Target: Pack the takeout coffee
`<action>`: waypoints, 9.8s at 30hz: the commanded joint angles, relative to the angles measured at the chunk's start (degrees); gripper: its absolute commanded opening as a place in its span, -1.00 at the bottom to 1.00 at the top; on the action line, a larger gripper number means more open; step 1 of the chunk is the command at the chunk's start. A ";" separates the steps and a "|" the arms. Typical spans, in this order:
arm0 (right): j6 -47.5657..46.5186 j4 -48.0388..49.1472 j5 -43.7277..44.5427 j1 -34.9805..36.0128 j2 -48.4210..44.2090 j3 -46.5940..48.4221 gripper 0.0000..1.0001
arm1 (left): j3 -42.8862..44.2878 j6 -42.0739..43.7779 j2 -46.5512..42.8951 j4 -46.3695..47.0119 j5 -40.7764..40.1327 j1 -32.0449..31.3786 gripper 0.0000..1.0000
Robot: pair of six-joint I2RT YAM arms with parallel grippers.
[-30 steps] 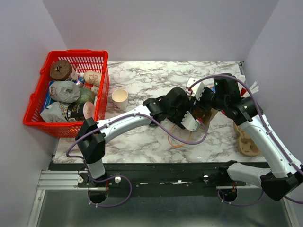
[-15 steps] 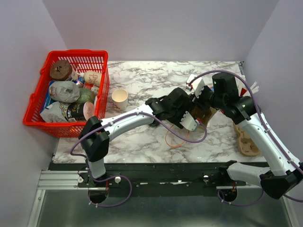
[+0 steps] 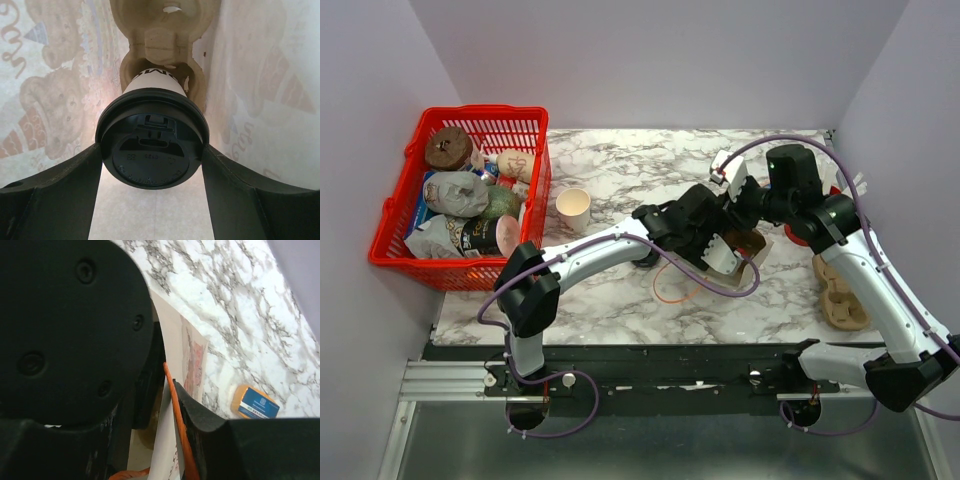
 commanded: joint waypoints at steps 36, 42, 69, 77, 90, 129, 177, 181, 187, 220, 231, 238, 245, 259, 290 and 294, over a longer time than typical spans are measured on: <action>-6.42 -11.83 -0.61 -0.98 -6.24 -3.49 -0.99 | 1.27 3.58 0.67 -5.78 17.83 1.58 -1.00; -6.50 -11.66 0.18 -0.98 -7.99 -5.17 -0.99 | 1.89 4.63 2.78 -3.76 17.48 1.58 -1.00; 4.48 -7.70 -8.51 -0.98 -4.57 -1.48 -0.99 | 2.24 10.43 8.67 2.48 10.71 -0.70 -1.00; 3.34 -8.93 -7.38 -0.98 -4.13 -1.39 -0.99 | 2.86 5.78 8.06 4.33 9.74 -0.53 -0.10; 2.90 -9.11 -4.39 -1.07 -4.83 -2.09 -0.99 | -0.13 0.68 2.08 4.68 15.80 0.79 0.97; 3.43 -9.64 -6.23 -4.06 1.67 3.01 -0.99 | -0.92 -15.06 -4.33 9.43 13.61 1.32 0.86; 14.50 -8.41 -13.78 -11.09 14.33 16.62 -0.99 | -0.22 -12.68 -2.05 5.30 35.58 2.90 0.84; 16.08 -7.97 -16.59 -11.53 16.26 18.29 -0.99 | -0.57 -10.58 -2.23 5.82 37.07 2.81 0.84; 15.21 -9.02 -16.87 -11.62 18.72 20.06 -0.99 | -3.82 -13.20 -4.42 17.14 39.98 2.64 0.85; 7.47 -14.21 -16.25 -20.66 27.60 28.05 -0.55 | -4.35 -38.52 -20.50 43.80 29.70 4.48 0.90; 9.23 -15.26 -14.23 -24.18 28.39 38.85 0.71 | -8.83 -44.49 -27.27 35.62 26.71 12.21 0.92; 8.80 -15.70 -12.39 -28.14 25.76 39.14 0.79 | -11.90 -50.64 -27.71 36.93 26.00 13.19 0.93; 8.35 -15.62 -6.61 -34.37 22.07 35.02 0.66 | -13.75 -55.49 -27.62 37.82 25.66 13.27 0.94; 5.98 -10.43 -0.43 -45.01 18.99 16.98 0.11 | -16.47 -57.25 -33.60 28.86 24.16 14.77 0.94; -15.99 -22.38 -0.87 -45.01 24.00 15.93 -0.01 | -14.72 -55.40 -33.43 23.23 23.72 15.73 0.94; -16.35 -22.29 -0.78 -44.93 23.38 14.96 -0.09 | -14.63 -55.22 -33.25 23.23 23.89 15.73 0.94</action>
